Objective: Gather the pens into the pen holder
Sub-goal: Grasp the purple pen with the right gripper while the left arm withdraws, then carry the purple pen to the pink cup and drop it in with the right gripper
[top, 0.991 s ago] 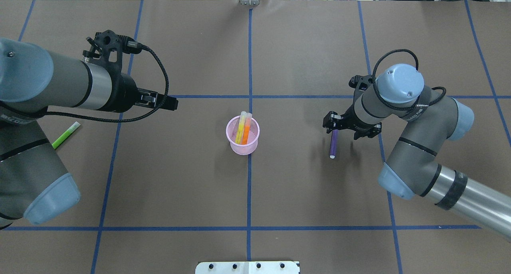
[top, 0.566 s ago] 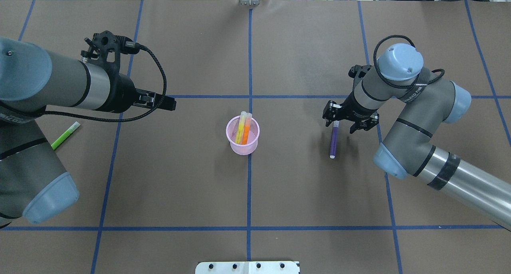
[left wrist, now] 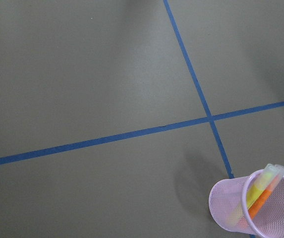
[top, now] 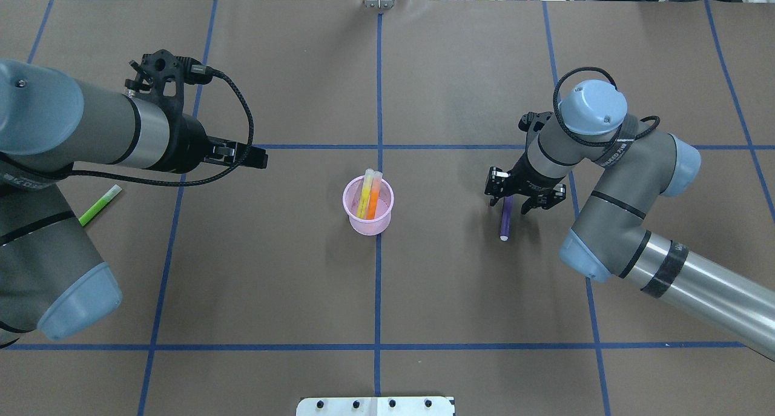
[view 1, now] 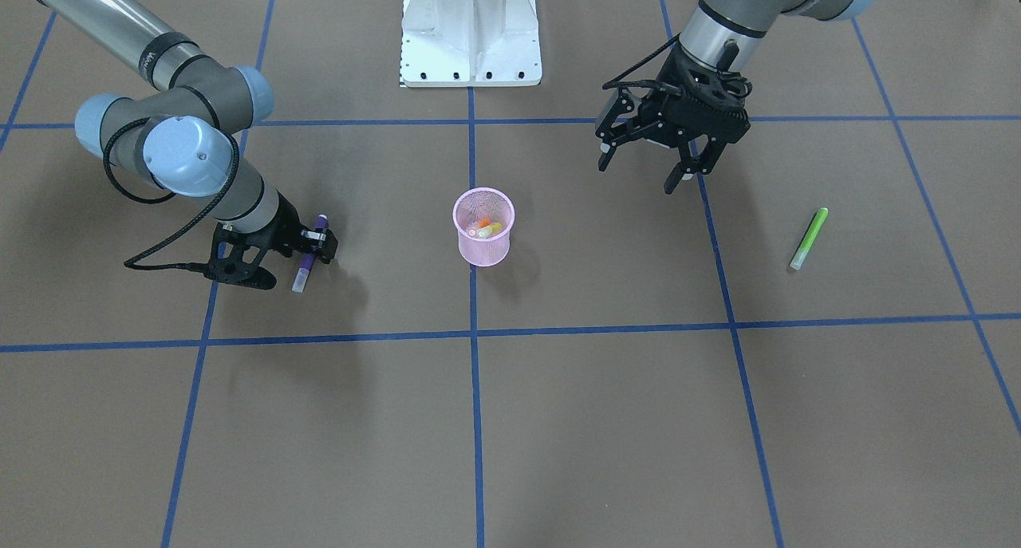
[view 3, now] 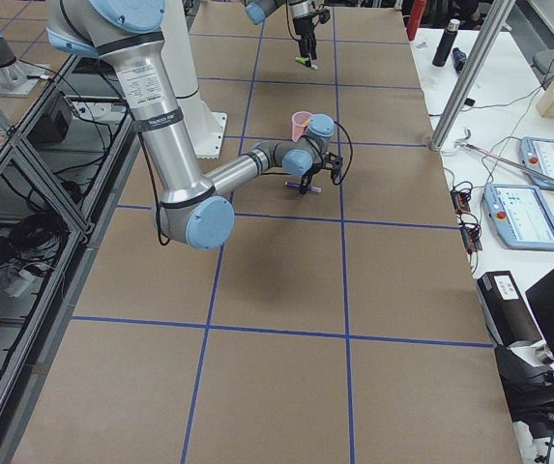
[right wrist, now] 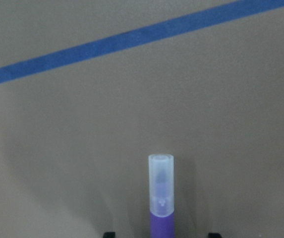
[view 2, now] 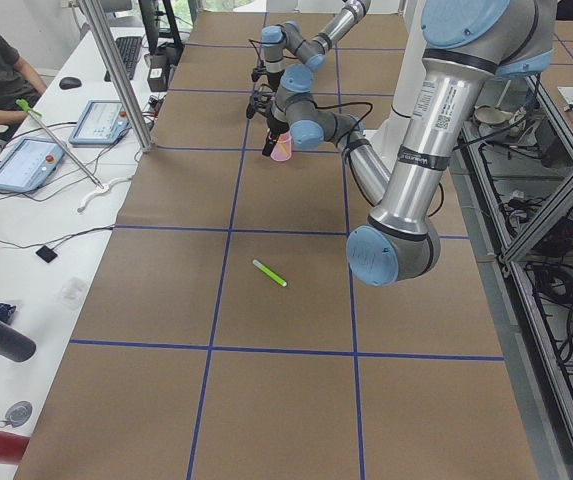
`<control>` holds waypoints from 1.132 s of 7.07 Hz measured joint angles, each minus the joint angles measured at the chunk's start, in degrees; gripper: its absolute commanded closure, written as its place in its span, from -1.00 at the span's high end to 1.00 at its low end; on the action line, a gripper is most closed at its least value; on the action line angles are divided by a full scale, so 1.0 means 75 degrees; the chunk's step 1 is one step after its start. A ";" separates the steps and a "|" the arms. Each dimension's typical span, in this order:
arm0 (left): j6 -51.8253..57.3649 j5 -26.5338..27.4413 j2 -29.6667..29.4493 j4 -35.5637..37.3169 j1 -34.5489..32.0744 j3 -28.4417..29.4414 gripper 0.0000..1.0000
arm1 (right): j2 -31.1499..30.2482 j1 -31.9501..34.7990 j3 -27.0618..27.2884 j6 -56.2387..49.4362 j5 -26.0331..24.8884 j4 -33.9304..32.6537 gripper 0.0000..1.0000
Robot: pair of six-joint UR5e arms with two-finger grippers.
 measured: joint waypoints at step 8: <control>-0.0041 0.0005 0.0010 -0.0005 0.0024 0.0007 0.98 | 0.0010 0.0374 0.0534 -0.0228 0.0158 -0.0287 -1.00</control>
